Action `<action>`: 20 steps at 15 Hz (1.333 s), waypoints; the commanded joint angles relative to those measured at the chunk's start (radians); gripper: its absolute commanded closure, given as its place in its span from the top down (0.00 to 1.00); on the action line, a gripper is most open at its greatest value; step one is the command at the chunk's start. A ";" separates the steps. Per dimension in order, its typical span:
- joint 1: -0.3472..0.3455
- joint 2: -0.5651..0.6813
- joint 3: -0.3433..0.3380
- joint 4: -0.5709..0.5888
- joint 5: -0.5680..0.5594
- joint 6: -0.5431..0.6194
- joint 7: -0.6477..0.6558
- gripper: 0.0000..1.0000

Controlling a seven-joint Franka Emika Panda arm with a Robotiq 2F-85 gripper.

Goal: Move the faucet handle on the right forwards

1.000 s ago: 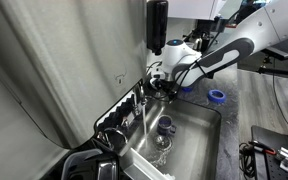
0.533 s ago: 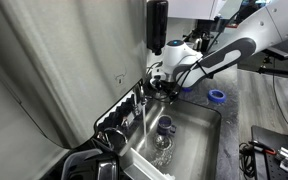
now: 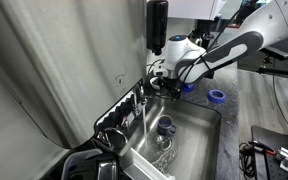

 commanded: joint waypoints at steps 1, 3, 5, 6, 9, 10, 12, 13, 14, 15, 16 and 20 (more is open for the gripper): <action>-0.014 -0.096 -0.008 -0.061 0.053 -0.062 -0.007 1.00; -0.017 -0.136 -0.018 -0.067 0.082 -0.121 0.002 1.00; -0.013 -0.182 -0.035 -0.075 0.098 -0.199 0.018 1.00; -0.008 -0.207 -0.046 -0.080 0.099 -0.242 0.037 1.00; 0.003 -0.273 -0.070 -0.088 0.101 -0.353 0.122 1.00; 0.007 -0.295 -0.077 -0.092 0.097 -0.389 0.158 1.00; 0.012 -0.339 -0.082 -0.106 0.102 -0.444 0.218 1.00; 0.015 -0.359 -0.084 -0.112 0.100 -0.469 0.256 1.00; 0.019 -0.382 -0.085 -0.122 0.099 -0.493 0.289 1.00; 0.024 -0.402 -0.086 -0.131 0.095 -0.509 0.327 1.00; 0.028 -0.424 -0.085 -0.144 0.093 -0.524 0.358 1.00; 0.045 -0.511 -0.085 -0.208 0.090 -0.527 0.458 1.00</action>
